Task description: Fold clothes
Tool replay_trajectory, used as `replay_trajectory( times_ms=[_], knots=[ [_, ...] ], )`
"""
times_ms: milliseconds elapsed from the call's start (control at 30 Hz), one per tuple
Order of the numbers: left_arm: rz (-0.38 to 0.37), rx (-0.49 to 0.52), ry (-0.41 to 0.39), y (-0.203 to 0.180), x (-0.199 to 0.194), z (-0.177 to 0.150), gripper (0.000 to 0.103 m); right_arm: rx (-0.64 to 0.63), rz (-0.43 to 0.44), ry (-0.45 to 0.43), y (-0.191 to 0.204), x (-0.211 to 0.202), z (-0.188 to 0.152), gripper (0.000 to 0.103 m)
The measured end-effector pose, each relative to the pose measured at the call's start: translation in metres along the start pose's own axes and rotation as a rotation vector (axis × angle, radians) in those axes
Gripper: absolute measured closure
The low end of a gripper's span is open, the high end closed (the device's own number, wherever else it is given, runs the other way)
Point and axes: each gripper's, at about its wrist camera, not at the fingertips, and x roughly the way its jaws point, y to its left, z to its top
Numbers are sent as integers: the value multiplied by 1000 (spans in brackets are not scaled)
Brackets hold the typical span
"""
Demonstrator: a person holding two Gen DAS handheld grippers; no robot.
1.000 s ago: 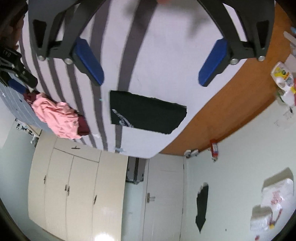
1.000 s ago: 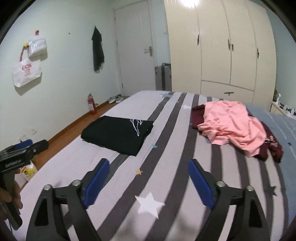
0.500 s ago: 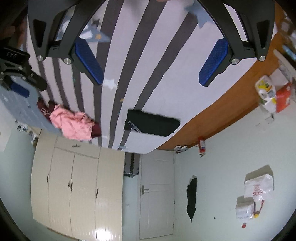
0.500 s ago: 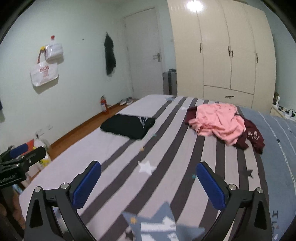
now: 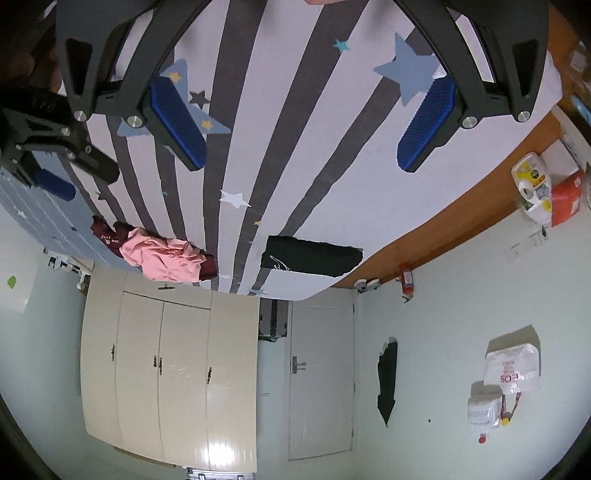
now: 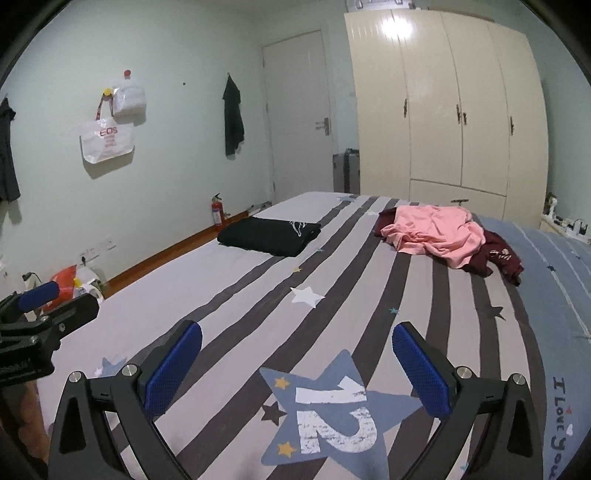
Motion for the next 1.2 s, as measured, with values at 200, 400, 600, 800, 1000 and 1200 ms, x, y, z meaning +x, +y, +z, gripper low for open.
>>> replay_trajectory(
  times_ms=[200, 400, 600, 800, 1000, 1200],
  knots=[
    [23, -7, 6, 1, -57, 5, 1, 14, -6, -22, 14, -47, 3, 1],
    [29, -33, -11, -1, -135, 28, 1, -7, -20, -34, 32, -122, 28, 1],
    [5, -79, -3, 0, -192, 42, 1, -40, -41, -30, 45, -186, 49, 1],
    [-16, -75, -30, -10, -238, 46, 1, -54, -28, -48, 56, -236, 56, 1],
    [-16, -74, -37, -18, -260, 48, 1, -69, -40, -64, 60, -263, 59, 1],
    [-5, -58, -57, -18, -269, 52, 1, -63, -48, -77, 57, -273, 61, 1]
  ],
)
